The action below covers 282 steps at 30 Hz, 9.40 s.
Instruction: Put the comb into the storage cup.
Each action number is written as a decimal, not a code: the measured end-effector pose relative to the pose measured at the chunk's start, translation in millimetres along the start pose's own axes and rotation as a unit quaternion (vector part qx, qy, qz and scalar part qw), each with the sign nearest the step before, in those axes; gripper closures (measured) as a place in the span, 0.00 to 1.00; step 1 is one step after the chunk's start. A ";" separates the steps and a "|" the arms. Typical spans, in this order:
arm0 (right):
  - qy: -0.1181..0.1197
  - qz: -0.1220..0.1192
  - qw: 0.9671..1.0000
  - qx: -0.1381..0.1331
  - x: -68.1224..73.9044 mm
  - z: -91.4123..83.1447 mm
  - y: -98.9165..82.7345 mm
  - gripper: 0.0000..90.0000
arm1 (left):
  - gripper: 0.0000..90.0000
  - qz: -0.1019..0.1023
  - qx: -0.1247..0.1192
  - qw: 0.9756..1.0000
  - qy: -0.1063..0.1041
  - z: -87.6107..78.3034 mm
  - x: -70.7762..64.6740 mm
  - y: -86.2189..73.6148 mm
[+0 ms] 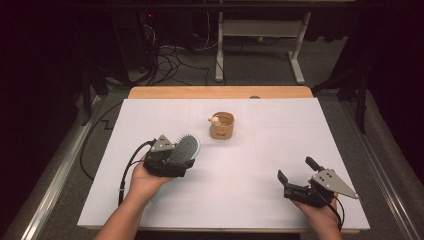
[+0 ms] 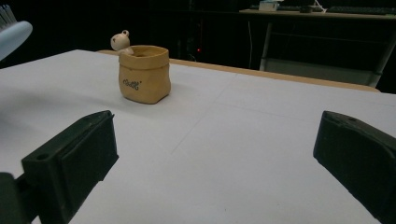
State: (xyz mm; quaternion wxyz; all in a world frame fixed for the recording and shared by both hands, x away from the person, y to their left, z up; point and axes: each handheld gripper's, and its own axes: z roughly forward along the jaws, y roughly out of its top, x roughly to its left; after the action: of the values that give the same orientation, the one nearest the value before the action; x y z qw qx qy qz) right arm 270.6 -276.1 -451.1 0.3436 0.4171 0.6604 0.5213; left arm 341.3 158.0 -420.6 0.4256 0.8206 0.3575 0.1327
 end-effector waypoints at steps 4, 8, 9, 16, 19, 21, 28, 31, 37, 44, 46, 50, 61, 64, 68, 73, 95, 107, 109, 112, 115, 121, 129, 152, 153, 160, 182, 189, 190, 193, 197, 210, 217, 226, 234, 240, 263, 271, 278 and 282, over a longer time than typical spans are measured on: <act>0.001 -0.001 1.000 -0.001 0.7 -0.2 0.3 0.00 | 0.23 -0.002 -0.028 1.000 0.003 -5.0 -0.5 -0.4; 0.001 -0.006 1.000 -0.003 2.1 -0.8 0.9 0.00 | 0.23 -0.002 -0.043 0.999 0.000 -5.6 -2.4 -2.2; 0.001 -0.007 1.000 -0.003 2.5 -0.7 0.9 0.00 | 0.23 -0.002 -0.049 0.999 -0.001 -5.8 -3.7 -3.3; 0.002 -0.008 1.000 -0.003 2.9 -0.5 1.1 0.00 | 0.23 0.002 -0.083 0.997 -0.003 -11.5 -10.5 -6.7; 0.002 -0.008 1.000 -0.003 3.1 -0.8 1.2 0.00 | 0.23 0.003 -0.094 0.996 -0.005 -12.1 -13.5 -6.7; 0.003 -0.009 1.000 -0.004 3.5 -0.8 1.6 0.00 | 0.23 0.005 -0.098 0.995 -0.004 -11.8 -14.7 -6.5; 0.002 -0.009 1.000 -0.004 3.8 -1.1 2.1 0.00 | 0.23 0.016 -0.127 0.992 -0.001 -14.4 -19.6 -5.8; 0.002 -0.011 1.000 -0.004 3.9 -1.3 2.2 0.00 | 0.23 0.021 -0.137 0.990 0.003 -15.7 -21.0 -4.6; 0.001 -0.010 1.000 -0.005 3.1 -1.4 2.0 0.00 | 0.23 0.027 -0.149 0.988 0.007 -16.0 -23.3 0.2; 0.001 -0.011 1.000 -0.005 2.5 -1.8 2.2 0.00 | 0.23 0.040 -0.156 0.987 0.011 -13.3 -26.8 8.5; 0.000 -0.012 1.000 -0.006 2.9 -1.9 2.4 0.00 | 0.23 0.045 -0.158 0.986 0.011 -12.0 -28.3 11.6; 0.001 -0.012 1.000 -0.007 3.0 -2.1 2.6 0.00 | 0.23 0.050 -0.164 0.985 0.005 -9.0 -32.4 18.2; 0.002 -0.012 1.000 -0.004 3.4 -1.2 2.0 0.00 | 0.23 0.068 -0.167 0.984 -0.007 5.6 -41.6 32.7; 0.003 -0.012 1.000 -0.004 4.1 -0.4 1.8 0.00 | 0.23 0.074 -0.169 0.983 -0.009 9.0 -43.9 37.2; 0.002 -0.011 1.000 -0.003 4.9 1.1 2.0 0.00 | 0.23 0.079 -0.175 0.981 -0.015 14.4 -46.6 43.9; 0.001 -0.008 1.000 -0.001 4.4 4.1 1.8 0.00 | 0.23 0.083 -0.181 0.980 -0.025 21.3 -50.9 50.5; 0.019 -0.012 1.000 0.010 20.2 31.2 13.2 0.00 | 0.23 0.093 -0.190 0.976 -0.046 25.4 -65.5 48.4; 0.055 -0.028 0.998 0.010 38.3 67.6 37.6 0.00 | 0.22 0.093 -0.192 0.976 -0.043 22.8 -62.5 45.9; 0.056 -0.030 0.998 0.011 42.6 73.4 41.2 0.00 | 0.22 0.093 -0.191 0.976 -0.042 22.6 -62.3 44.9; 0.059 -0.035 0.998 0.010 48.7 81.2 45.2 0.00 | 0.22 0.091 -0.192 0.976 -0.043 22.8 -61.4 43.1; 0.063 -0.039 0.997 0.013 54.6 88.1 47.3 0.00 | 0.22 0.092 -0.191 0.976 -0.040 22.8 -61.3 41.2; 0.074 -0.040 0.996 0.022 61.2 92.0 42.0 0.00 | 0.22 0.093 -0.185 0.978 -0.035 22.0 -61.5 35.1; 0.096 -0.025 0.995 0.024 62.2 81.0 40.5 0.00 | 0.22 0.094 -0.187 0.977 -0.030 20.4 -63.4 30.9; 0.154 0.008 0.988 -0.022 75.5 54.7 73.4 0.00 | 0.22 0.109 -0.182 0.977 -0.021 23.9 -72.7 28.7; 0.158 0.012 0.987 -0.026 76.4 53.3 75.4 0.00 | 0.22 0.109 -0.183 0.977 -0.021 24.1 -73.0 28.7; 0.178 0.018 0.983 -0.040 84.3 49.7 84.3 0.00 | 0.22 0.111 -0.183 0.977 -0.021 25.6 -76.0 29.0; 0.223 0.056 0.973 -0.032 97.5 63.7 84.0 0.15 | 0.23 0.142 -0.174 0.973 -0.044 30.9 -103.2 30.4; 0.234 0.080 0.969 -0.028 92.5 63.0 83.4 0.28 | 0.22 0.146 -0.170 0.974 -0.041 33.3 -107.2 30.0; 0.235 0.083 0.968 -0.027 92.1 63.4 83.0 0.29 | 0.22 0.146 -0.170 0.974 -0.041 33.1 -107.3 30.1; 0.243 0.090 0.966 -0.023 91.4 64.5 82.0 0.33 | 0.22 0.145 -0.170 0.974 -0.039 33.0 -107.0 30.3; 0.251 0.101 0.962 -0.019 91.4 66.2 80.2 0.35 | 0.22 0.144 -0.169 0.974 -0.036 32.8 -106.4 30.0; 0.268 0.127 0.955 -0.010 91.4 67.3 79.0 0.42 | 0.22 0.145 -0.169 0.975 -0.027 30.4 -106.7 32.1; 0.281 0.134 0.950 -0.015 93.4 67.0 80.3 0.47 | 0.23 0.139 -0.172 0.975 -0.027 27.0 -105.8 33.9; 0.273 0.139 0.952 -0.011 91.5 67.6 80.1 0.49 | 0.22 0.138 -0.163 0.977 -0.025 29.6 -105.0 33.7; 0.273 0.141 0.952 -0.009 89.9 67.9 79.6 0.52 | 0.22 0.140 -0.159 0.977 -0.022 30.6 -105.8 33.7; 0.272 0.152 0.950 -0.004 88.8 67.6 79.5 0.54 | 0.22 0.139 -0.157 0.978 -0.020 31.2 -107.0 33.3; 0.262 0.165 0.951 0.005 87.2 67.1 80.1 0.62 | 0.22 0.143 -0.154 0.978 -0.012 33.5 -109.1 33.1; 0.257 0.170 0.951 0.011 86.7 68.2 79.0 0.63 | 0.22 0.140 -0.148 0.979 -0.015 36.0 -108.1 32.8; 0.256 0.172 0.951 0.015 86.0 68.9 78.0 0.64 | 0.22 0.136 -0.146 0.980 -0.017 37.2 -108.0 32.4; 0.255 0.172 0.951 0.016 85.5 69.0 77.7 0.64 | 0.22 0.134 -0.144 0.980 -0.020 38.6 -107.3 32.3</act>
State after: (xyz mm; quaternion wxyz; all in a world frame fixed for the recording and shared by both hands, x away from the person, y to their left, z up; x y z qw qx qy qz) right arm 311.4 -162.2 -392.2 0.0621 0.3826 0.6527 0.6509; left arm 300.6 47.2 -409.0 0.5247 0.7938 0.2127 0.2222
